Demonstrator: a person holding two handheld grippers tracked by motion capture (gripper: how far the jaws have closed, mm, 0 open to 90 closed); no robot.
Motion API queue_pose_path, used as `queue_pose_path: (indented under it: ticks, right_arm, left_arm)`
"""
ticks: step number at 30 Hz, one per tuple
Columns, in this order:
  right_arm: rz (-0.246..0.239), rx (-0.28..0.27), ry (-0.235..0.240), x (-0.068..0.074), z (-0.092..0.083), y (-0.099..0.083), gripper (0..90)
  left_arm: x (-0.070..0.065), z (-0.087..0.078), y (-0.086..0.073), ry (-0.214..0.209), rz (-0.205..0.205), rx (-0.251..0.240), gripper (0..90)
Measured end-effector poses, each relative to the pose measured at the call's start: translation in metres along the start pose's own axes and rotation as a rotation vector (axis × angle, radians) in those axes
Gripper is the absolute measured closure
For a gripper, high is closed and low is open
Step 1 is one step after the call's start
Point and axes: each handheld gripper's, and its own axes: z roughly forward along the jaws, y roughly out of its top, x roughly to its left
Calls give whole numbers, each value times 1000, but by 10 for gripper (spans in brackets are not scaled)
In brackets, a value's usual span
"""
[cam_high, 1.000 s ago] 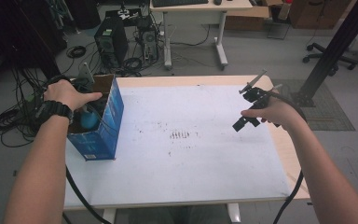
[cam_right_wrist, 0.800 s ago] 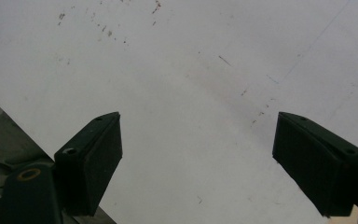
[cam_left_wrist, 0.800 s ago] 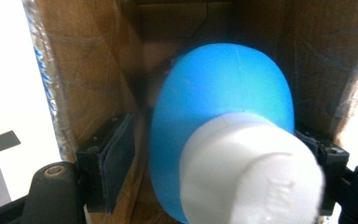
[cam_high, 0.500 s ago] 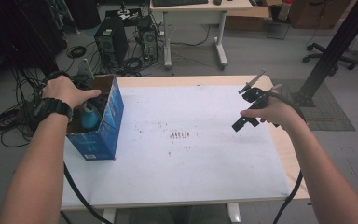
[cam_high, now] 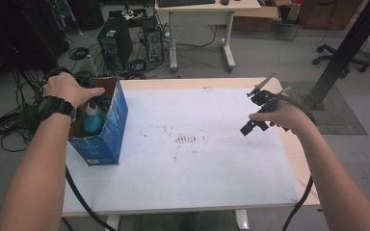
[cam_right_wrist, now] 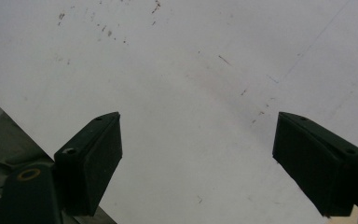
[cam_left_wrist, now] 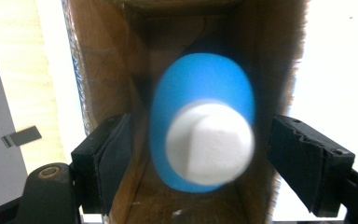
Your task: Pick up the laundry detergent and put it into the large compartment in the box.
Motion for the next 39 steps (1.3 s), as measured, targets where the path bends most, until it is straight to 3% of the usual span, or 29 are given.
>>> queue_pose_path:
  ticks: [6, 13, 16, 25, 39]
  right_arm:
    - [-2, -2, 1, 0, 0, 1, 159]
    - [-1, -1, 2, 0, 0, 0, 159]
    - [0, -4, 1, -1, -1, 0, 159]
    - [-5, -3, 1, 0, -1, 1, 159]
    - [1, 0, 0, 1, -1, 2, 158]
  left_arm:
    - [-9, -16, 1, 10, 27, -13, 225]
    - [-15, -31, 1, -7, 38, -45, 218]
    - [-17, -37, 1, -34, 54, -61, 218]
    - [-23, -50, 1, -16, 94, -119, 209]
    - [-46, -67, -2, -40, 195, -156, 208]
